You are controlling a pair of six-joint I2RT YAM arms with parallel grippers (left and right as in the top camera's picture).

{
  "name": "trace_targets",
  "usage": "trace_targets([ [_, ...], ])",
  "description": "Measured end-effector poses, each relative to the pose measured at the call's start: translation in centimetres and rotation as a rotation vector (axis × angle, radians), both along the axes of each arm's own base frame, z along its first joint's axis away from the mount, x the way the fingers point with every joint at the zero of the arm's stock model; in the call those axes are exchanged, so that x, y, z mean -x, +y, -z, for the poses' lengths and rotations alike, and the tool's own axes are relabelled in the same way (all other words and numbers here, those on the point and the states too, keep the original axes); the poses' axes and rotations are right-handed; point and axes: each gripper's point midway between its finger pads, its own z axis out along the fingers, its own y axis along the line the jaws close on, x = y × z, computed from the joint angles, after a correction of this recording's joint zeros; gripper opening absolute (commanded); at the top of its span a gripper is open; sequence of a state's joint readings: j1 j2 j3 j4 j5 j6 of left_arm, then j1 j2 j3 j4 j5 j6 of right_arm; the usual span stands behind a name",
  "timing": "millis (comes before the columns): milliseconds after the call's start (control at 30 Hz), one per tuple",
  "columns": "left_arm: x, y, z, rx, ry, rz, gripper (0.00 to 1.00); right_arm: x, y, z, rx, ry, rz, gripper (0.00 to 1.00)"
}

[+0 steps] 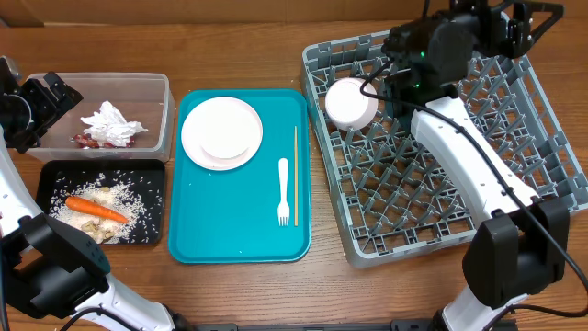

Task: Sort waste into correct bins and load items into the dishwasher rack
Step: 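Open the right gripper and raise it away from the bowl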

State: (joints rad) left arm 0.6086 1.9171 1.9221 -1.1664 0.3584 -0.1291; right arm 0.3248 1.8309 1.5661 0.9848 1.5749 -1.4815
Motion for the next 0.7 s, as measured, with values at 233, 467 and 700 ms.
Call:
trace_targets([
  [233,0.0,0.0,0.0,0.000,0.000,0.000,1.00,-0.1,1.4,-0.1,0.024,0.064,-0.032,1.00],
  [467,0.0,0.0,0.0,0.000,0.000,0.000,1.00,-0.1,3.2,-0.1,0.033,0.084,-0.073,1.00],
  [700,0.0,0.0,0.0,0.000,0.000,0.000,1.00,0.9,3.1,-2.9,0.036,0.093,-0.082,1.00],
])
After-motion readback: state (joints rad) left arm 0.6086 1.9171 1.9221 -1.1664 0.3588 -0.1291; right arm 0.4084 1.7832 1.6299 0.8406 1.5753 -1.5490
